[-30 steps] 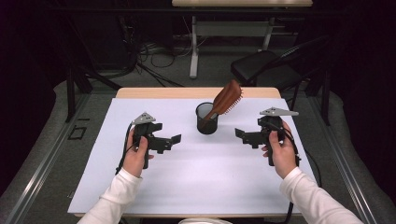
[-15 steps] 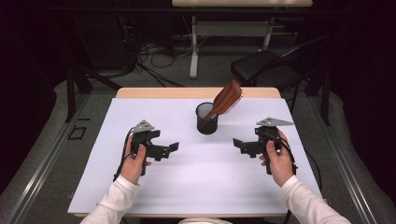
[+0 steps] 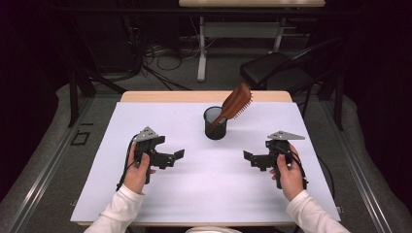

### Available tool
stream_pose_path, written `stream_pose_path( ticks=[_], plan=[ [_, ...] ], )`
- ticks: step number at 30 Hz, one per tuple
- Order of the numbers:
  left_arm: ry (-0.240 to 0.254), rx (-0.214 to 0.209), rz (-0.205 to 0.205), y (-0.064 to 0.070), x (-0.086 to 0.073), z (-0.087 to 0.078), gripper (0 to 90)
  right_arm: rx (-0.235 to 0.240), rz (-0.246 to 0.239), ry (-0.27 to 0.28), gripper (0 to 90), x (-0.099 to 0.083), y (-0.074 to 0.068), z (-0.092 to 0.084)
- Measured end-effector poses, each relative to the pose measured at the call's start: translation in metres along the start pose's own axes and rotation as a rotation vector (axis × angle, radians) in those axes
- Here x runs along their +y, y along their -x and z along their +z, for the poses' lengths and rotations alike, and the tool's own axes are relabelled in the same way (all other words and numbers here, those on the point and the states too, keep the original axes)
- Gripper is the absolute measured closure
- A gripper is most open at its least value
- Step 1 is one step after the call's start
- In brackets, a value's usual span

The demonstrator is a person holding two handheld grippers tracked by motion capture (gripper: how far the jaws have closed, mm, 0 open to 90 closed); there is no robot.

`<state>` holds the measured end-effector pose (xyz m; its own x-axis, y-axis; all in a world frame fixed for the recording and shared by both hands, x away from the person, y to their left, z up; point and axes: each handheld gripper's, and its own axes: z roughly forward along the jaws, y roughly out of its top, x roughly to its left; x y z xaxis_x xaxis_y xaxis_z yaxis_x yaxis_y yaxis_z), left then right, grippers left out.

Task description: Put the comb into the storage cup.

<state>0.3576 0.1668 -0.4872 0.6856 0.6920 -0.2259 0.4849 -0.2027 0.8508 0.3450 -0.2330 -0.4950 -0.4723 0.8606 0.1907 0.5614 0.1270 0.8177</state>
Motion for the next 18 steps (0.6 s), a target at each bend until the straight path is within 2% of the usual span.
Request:
stream_pose_path(
  ticks=[9,14,18],
  plan=[
    [-0.004,0.004,0.010,0.000,-0.004,0.000,0.4,-0.009,-0.048,0.007,0.0,-0.011,-0.005,0.004],
    [-0.003,0.006,0.004,-0.002,-0.005,0.001,0.4,-0.016,-0.052,0.013,0.0,-0.013,-0.004,0.001],
    [-0.004,0.006,0.004,-0.002,-0.005,0.001,0.4,-0.010,-0.033,0.016,0.0,-0.015,-0.001,0.000]
  ],
)
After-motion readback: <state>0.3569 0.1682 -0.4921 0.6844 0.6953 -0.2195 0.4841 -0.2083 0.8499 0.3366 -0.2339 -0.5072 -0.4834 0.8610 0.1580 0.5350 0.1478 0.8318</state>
